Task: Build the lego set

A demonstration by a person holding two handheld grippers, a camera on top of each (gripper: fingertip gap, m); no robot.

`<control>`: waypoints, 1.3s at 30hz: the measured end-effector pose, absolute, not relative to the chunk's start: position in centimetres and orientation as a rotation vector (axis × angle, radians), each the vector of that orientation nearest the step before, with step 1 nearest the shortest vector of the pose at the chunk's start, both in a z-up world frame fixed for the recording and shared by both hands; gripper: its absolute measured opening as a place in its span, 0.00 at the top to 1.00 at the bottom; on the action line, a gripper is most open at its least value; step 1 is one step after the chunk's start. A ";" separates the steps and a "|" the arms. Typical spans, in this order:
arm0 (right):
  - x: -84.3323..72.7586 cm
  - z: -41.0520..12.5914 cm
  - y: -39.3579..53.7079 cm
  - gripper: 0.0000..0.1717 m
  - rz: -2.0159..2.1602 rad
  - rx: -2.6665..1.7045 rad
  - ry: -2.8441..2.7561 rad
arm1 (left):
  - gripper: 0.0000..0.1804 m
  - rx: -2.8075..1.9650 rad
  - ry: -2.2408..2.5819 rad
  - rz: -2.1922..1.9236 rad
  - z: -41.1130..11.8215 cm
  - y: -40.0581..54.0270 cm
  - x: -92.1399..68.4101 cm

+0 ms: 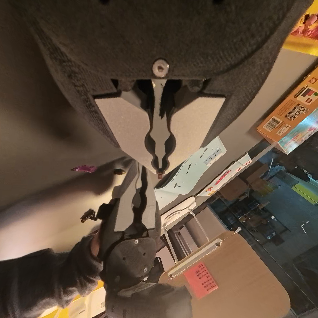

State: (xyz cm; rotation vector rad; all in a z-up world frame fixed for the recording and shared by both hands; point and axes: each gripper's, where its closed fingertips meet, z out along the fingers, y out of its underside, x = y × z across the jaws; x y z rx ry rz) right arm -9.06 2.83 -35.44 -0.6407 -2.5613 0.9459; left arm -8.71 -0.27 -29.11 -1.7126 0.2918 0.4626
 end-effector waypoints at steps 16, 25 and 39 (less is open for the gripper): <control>-10.0 -36.8 1.2 0.93 0.943 -0.300 -2.775 | 0.99 -1.706 0.228 0.477 -28.8 -0.6 -9.6; -9.8 -37.0 0.9 0.98 0.921 -0.247 -2.831 | 0.99 -1.713 0.229 0.470 -28.9 -0.6 -9.6; -9.7 -36.9 1.0 1.00 0.917 -0.428 -2.707 | 0.99 -1.727 0.226 0.452 -29.1 -0.6 -9.5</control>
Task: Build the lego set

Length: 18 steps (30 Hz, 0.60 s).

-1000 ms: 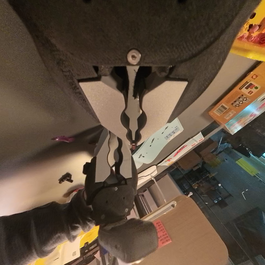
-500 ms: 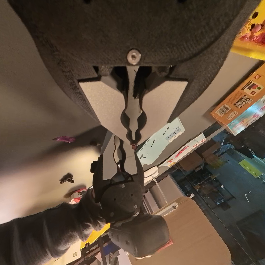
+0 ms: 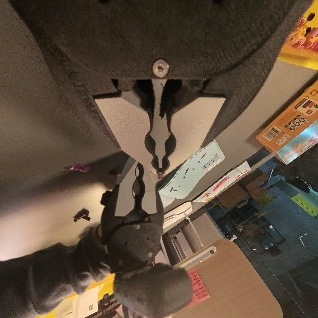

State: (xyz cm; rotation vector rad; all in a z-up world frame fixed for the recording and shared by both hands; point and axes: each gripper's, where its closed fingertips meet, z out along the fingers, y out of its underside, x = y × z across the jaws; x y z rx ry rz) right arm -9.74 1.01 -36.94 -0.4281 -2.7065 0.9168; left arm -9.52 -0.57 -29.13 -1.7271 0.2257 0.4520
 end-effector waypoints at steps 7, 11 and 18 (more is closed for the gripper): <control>-7.5 -36.6 1.4 1.00 0.846 -0.433 -2.484 | 0.99 -1.740 0.217 0.414 -29.3 -0.5 -9.4; -6.4 -32.9 2.7 1.00 0.931 -0.505 -2.321 | 0.99 -1.703 0.340 0.350 -29.2 -0.2 -7.1; -4.3 -29.9 2.5 1.00 0.669 -0.167 -1.979 | 0.99 -1.747 0.496 0.172 -30.7 0.3 -3.7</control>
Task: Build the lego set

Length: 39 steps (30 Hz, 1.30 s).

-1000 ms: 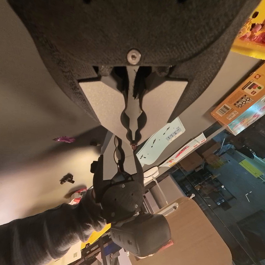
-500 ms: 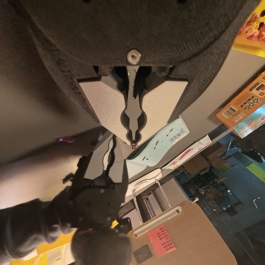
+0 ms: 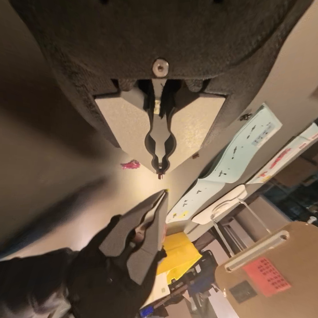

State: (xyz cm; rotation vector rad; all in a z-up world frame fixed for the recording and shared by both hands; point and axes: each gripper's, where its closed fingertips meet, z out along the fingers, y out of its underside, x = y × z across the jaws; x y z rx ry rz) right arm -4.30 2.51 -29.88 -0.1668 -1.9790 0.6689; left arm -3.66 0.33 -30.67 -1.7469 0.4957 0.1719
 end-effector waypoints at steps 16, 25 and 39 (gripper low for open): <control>-2.6 -32.3 0.8 1.00 0.672 -0.079 -2.000 | 0.99 -1.771 0.673 0.150 -32.1 0.2 -2.3; -2.3 -32.8 0.7 1.00 0.691 -0.080 -2.020 | 0.99 -1.801 0.706 0.158 -32.8 0.3 -2.1; -0.6 -34.0 0.1 1.00 0.760 -0.012 -2.113 | 0.99 -1.854 0.828 0.051 -34.1 -0.3 -0.7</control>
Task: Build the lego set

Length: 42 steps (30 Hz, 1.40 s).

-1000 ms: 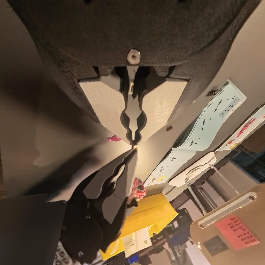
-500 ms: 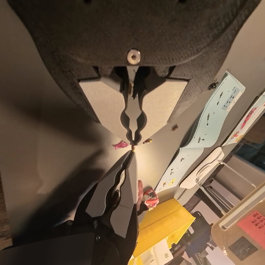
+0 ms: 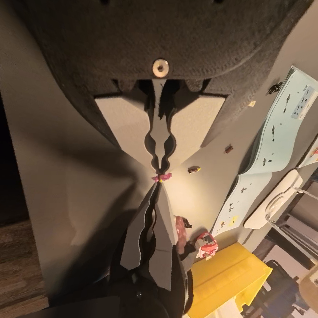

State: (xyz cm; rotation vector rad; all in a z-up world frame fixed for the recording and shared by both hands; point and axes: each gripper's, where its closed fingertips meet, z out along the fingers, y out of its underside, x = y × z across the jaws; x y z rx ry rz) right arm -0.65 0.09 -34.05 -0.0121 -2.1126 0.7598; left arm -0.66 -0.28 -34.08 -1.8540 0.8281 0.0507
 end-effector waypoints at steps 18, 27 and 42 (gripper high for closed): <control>0.8 -32.3 -1.2 1.00 1.082 -0.095 -2.129 | 0.99 -1.771 0.814 -0.222 -32.4 -1.2 1.1; -1.1 -33.7 1.4 1.00 1.065 -0.409 -2.176 | 0.99 -1.741 0.548 -0.017 -30.6 0.1 -2.4; -6.9 -33.6 -1.2 0.93 1.136 -0.666 -2.432 | 0.99 -1.613 -0.063 0.534 -27.5 -5.2 -11.6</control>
